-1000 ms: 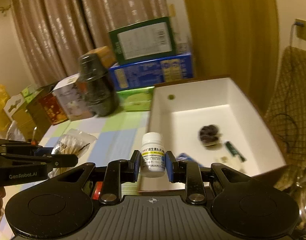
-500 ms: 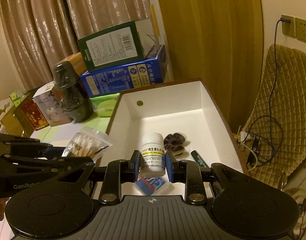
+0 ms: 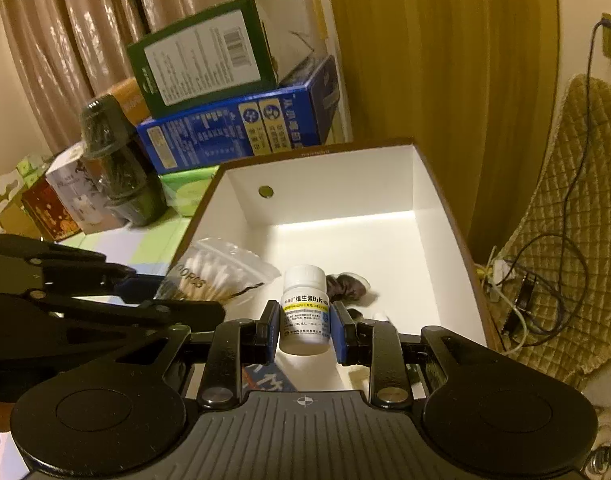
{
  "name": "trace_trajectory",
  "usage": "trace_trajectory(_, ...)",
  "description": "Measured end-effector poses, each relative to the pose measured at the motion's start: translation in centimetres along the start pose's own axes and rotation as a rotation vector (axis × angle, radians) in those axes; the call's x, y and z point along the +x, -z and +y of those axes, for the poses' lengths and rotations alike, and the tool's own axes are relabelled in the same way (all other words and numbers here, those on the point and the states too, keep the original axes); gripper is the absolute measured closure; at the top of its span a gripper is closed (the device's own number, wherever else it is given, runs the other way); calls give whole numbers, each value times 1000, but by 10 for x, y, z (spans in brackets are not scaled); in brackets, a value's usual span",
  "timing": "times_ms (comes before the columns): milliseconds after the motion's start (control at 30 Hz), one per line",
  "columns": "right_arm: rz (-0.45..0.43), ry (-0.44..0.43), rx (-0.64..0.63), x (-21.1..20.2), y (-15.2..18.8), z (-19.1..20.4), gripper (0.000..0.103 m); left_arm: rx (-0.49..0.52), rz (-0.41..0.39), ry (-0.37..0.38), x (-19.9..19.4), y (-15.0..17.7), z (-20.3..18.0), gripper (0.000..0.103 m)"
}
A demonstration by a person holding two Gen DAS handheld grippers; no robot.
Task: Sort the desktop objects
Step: 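Carry the swab bag and pill bottle with both tools into the brown box, then open both tools to drop the swab bag and pill bottle inside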
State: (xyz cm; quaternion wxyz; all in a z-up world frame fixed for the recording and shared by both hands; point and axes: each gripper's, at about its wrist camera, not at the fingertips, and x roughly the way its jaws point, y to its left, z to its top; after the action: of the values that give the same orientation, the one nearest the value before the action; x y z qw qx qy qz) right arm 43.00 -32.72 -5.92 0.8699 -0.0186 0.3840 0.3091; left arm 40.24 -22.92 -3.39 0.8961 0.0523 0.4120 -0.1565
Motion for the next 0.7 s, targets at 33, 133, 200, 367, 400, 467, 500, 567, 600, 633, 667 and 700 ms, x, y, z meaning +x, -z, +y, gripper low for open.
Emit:
trace_trajectory(33, 9, 1, 0, 5, -2, -1, 79, 3, 11, -1, 7, -3, 2, 82)
trace_trajectory(133, 33, 2, -1, 18, -5, -6, 79, 7, 47, -10, 25, -10, 8, 82)
trace_trajectory(200, 54, 3, 6, 27, -6, -10, 79, 14, 71, -17, 37, -14, 11, 82)
trace_trajectory(367, 89, 5, 19, 44, -8, -19, 79, 36, 114, -26, 59, -21, 16, 82)
trace_trajectory(400, 94, 3, 23, 46, -8, -21, 79, 40, 121, -25, 62, -21, 17, 82)
trace_trajectory(467, 102, 0, 28, 50, -9, -24, 79, 48, 132, -27, 68, -22, 19, 81)
trace_trajectory(500, 107, -1, 29, 52, -9, -25, 79, 51, 137, -28, 70, -22, 20, 81)
trace_trajectory(567, 113, -2, 30, 55, -8, -25, 79, 52, 144, -31, 75, -22, 22, 81)
trace_trajectory(600, 116, -3, 30, 57, -8, -26, 79, 51, 148, -31, 77, -22, 23, 80)
trace_trajectory(633, 119, -4, 31, 59, -8, -26, 79, 51, 149, -30, 79, -22, 25, 80)
trace_trajectory(667, 122, -5, 31, 60, -9, -25, 79, 51, 149, -33, 80, -22, 26, 78)
trace_trajectory(700, 124, -8, 30, 61, -9, -25, 79, 54, 150, -36, 80, -22, 26, 75)
